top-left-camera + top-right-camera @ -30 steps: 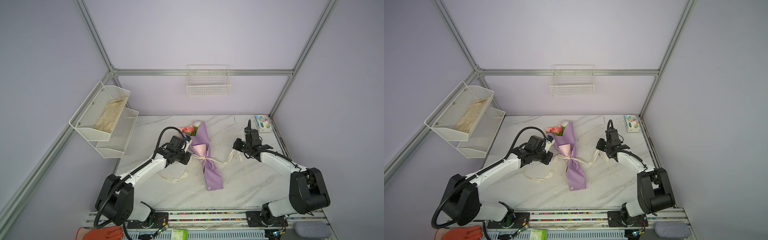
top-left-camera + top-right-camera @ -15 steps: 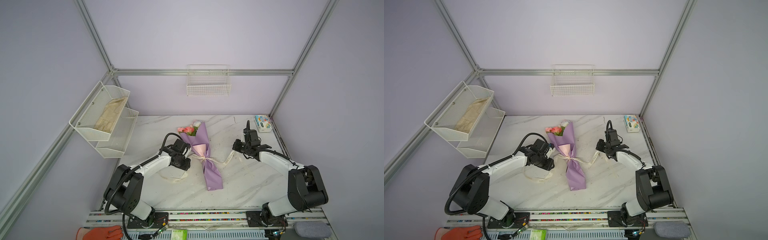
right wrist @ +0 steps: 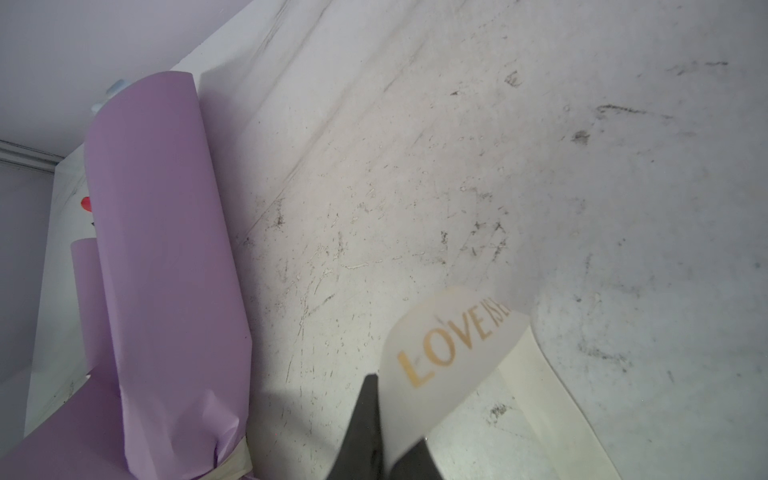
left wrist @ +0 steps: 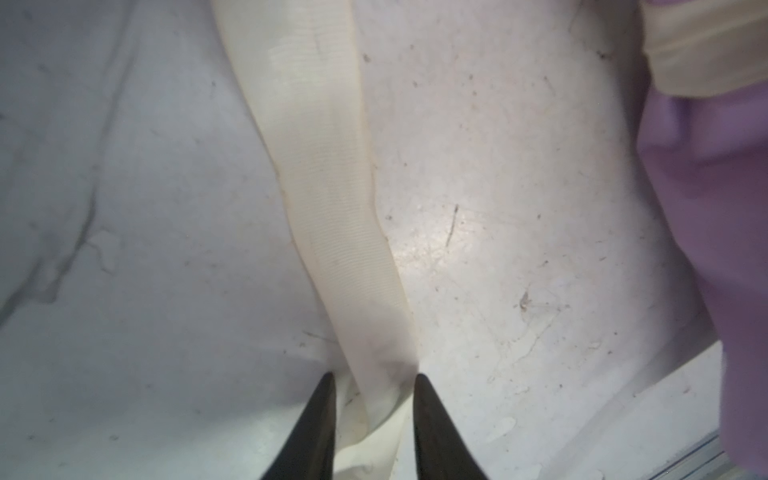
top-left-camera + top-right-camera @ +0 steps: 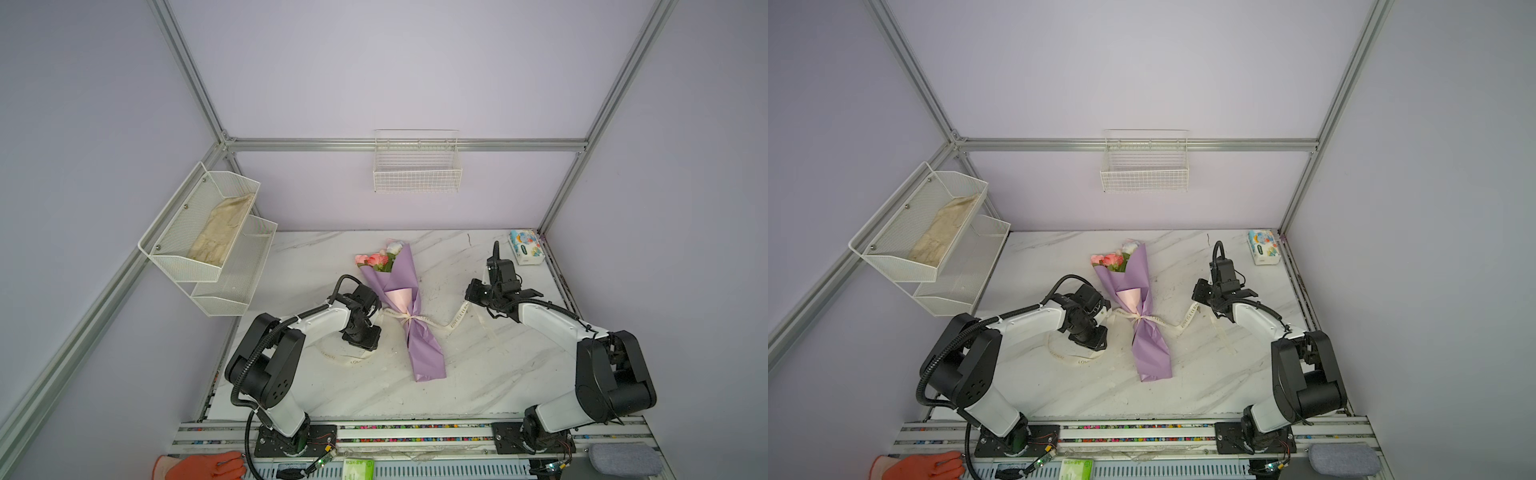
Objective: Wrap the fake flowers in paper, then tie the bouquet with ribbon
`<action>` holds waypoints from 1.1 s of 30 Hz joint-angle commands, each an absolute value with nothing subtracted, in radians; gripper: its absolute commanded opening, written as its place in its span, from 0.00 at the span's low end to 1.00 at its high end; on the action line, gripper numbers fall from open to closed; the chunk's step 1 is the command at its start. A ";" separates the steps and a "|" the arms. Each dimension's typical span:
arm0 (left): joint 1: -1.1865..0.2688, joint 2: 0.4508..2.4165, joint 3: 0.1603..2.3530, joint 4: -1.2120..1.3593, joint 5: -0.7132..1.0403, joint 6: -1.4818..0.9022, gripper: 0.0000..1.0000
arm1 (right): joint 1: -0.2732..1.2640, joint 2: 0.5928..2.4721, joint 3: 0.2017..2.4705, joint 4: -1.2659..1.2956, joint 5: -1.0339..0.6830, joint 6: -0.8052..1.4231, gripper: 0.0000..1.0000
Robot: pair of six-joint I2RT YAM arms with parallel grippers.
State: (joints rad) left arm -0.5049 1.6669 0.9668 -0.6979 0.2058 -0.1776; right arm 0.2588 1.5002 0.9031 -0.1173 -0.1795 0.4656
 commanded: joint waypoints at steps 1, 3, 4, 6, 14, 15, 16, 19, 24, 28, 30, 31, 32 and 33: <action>-0.512 1.677 1.012 -0.706 0.239 -0.155 0.15 | 0.256 1.520 0.927 -0.141 -0.169 0.465 0.09; -0.515 1.660 1.018 -0.700 0.234 -0.154 0.04 | 0.256 1.528 0.928 -0.142 -0.170 0.466 0.10; -0.515 1.644 1.022 -0.697 0.225 -0.154 0.00 | 0.256 1.533 0.928 -0.146 -0.170 0.466 0.10; -0.518 1.605 1.025 -0.687 0.196 -0.155 0.00 | 0.257 1.539 0.928 -0.153 -0.168 0.466 0.11; -0.555 1.344 1.003 -0.603 -0.040 -0.164 0.00 | 0.255 1.507 0.926 -0.208 -0.155 0.493 0.32; -0.563 1.318 0.994 -0.585 -0.063 -0.152 0.00 | 0.253 1.500 0.926 -0.224 -0.158 0.502 0.35; -0.572 1.294 0.981 -0.561 -0.071 -0.133 0.00 | 0.253 1.494 0.927 -0.245 -0.163 0.517 0.39; -0.600 1.256 0.956 -0.517 -0.103 -0.096 0.00 | 0.249 1.456 0.926 -0.295 -0.233 0.555 0.45; -0.664 1.244 0.954 -0.513 -0.173 -0.050 0.00 | 0.249 1.303 0.890 -0.293 -0.328 0.604 0.50; -0.740 1.197 0.938 -0.507 -0.252 0.042 0.00 | 0.254 1.244 0.830 -0.082 -0.596 0.674 0.50; -0.745 1.168 0.933 -0.544 -0.250 0.057 0.00 | 0.274 1.261 0.816 -0.022 -0.632 0.713 0.49; -0.746 1.154 0.931 -0.571 -0.240 0.068 0.00 | 0.288 1.272 0.821 -0.024 -0.621 0.714 0.49; -0.747 1.144 0.933 -0.609 -0.249 0.071 0.00 | 0.305 1.285 0.833 -0.027 -0.617 0.703 0.49; -0.748 1.137 0.940 -0.650 -0.269 0.071 0.00 | 0.324 1.294 0.845 -0.030 -0.615 0.693 0.48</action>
State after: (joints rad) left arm -0.7486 1.1835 0.9630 -0.5751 -0.2123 0.0132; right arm 0.2893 1.2675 0.8490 -0.0879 -0.5377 0.6628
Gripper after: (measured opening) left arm 0.047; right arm 0.484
